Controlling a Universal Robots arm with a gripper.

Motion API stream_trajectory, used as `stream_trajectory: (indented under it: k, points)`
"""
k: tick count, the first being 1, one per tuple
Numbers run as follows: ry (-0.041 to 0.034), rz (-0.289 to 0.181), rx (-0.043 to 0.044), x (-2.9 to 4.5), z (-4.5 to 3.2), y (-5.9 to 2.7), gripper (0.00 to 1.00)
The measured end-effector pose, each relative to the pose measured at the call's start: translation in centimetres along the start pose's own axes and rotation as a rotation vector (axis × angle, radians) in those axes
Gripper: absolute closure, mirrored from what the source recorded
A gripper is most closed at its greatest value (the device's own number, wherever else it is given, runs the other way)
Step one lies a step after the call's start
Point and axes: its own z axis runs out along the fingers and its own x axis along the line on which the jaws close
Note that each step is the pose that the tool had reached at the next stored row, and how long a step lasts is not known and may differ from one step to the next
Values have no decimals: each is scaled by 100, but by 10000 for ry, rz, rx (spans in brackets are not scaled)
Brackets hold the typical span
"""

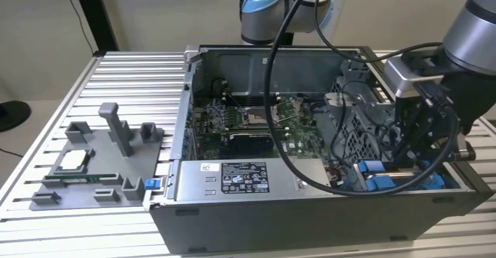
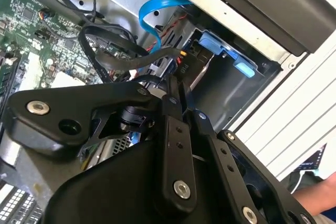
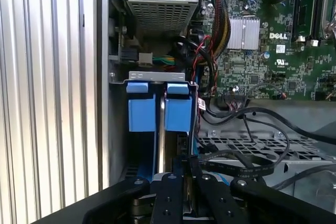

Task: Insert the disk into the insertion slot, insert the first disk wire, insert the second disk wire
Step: 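Insert the second disk wire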

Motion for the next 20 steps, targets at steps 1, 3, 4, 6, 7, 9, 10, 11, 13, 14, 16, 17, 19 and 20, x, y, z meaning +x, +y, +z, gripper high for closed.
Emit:
stream_trajectory:
  k: [1, 3, 4, 6, 7, 9, 10, 11, 13, 14, 16, 17, 19, 20]
  points:
    - [1, 8, 0, 0, 4, 0, 100]
    - [6, 26, 1, -1, 9, 0, 100]
    - [8, 36, 1, -1, 14, 1, 100]
    - [8, 53, 2, -2, 22, 1, 100]
    - [7, 64, 2, -2, 23, 2, 100]
    - [5, 88, 3, -6, 25, 2, 100]
    - [0, 100, 4, -9, 26, 1, 100]
    - [-8, 112, 5, -10, 32, 2, 100]
    - [-3, 125, 5, -11, 30, 1, 100]
    - [4, 129, 5, -11, 27, 1, 100]
    - [8, 138, 5, -11, 30, 1, 100]
    - [9, 145, 5, -12, 36, 1, 100]
    - [18, 156, 6, -10, 52, 2, 100]
    - [19, 161, 7, -9, 62, 2, 100]
